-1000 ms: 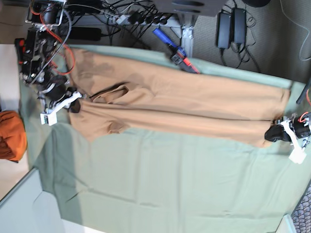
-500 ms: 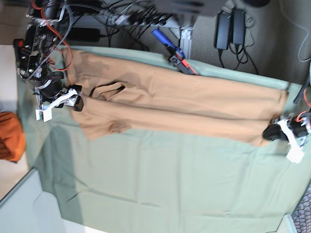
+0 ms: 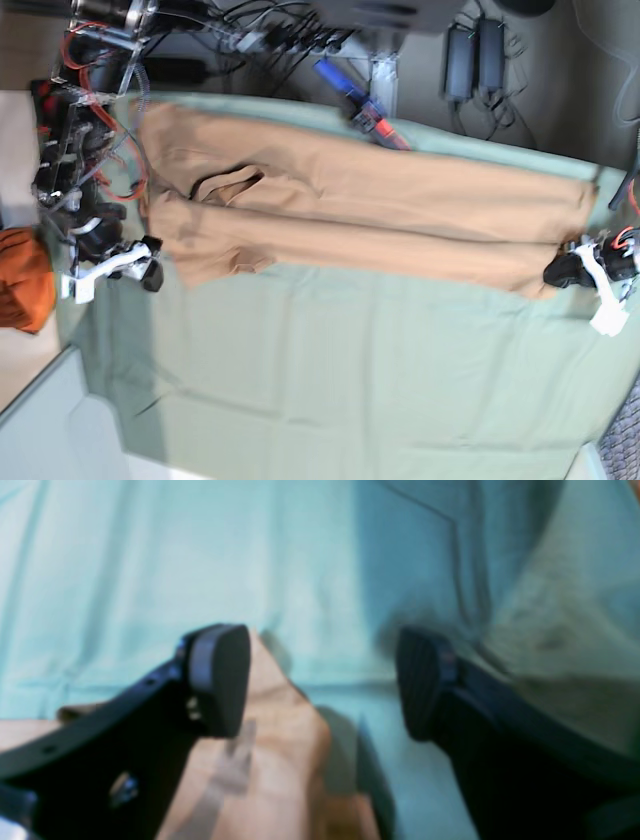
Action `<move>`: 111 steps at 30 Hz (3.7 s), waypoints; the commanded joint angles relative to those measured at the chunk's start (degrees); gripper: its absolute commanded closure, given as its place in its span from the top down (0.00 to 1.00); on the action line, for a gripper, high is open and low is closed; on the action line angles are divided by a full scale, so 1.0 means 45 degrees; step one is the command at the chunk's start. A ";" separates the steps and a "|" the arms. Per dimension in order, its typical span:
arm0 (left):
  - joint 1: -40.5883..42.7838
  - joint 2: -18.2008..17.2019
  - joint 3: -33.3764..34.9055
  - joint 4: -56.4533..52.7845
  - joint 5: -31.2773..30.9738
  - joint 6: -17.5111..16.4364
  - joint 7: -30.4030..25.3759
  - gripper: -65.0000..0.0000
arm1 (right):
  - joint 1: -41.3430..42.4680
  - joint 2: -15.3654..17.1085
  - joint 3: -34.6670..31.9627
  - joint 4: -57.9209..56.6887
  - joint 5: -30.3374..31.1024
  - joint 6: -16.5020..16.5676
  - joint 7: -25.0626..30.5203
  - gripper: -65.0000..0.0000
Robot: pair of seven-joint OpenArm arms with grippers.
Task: Fold the T-shirt properly
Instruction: 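Fold the other shirt side lengthwise over the first fold with both grippers, then regrasp the collar end with the right gripper and hem end with the left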
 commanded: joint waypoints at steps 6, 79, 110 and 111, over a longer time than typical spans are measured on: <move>-0.0238 -0.0272 -0.0141 0.0185 -0.0214 -0.0115 -0.0185 0.00 | 0.0967 0.0097 -0.1778 -0.1073 -0.0345 0.1253 0.0306 0.69; 0.1797 -0.1914 -0.0933 0.2725 -0.0607 -0.0115 0.1341 0.58 | -0.7747 0.0068 0.0015 0.9680 0.0622 0.1234 -0.1316 0.67; 0.2681 -0.0544 -0.1783 0.2642 -0.2229 -0.0115 0.0835 0.58 | -0.7757 -0.0957 0.0010 0.9675 0.0622 0.1239 -0.1326 0.67; 0.2681 -0.0403 -0.2011 0.2642 -0.2229 -0.0115 0.0831 0.58 | -0.7757 -0.0957 0.0010 0.9675 0.0622 0.1239 -0.1326 0.67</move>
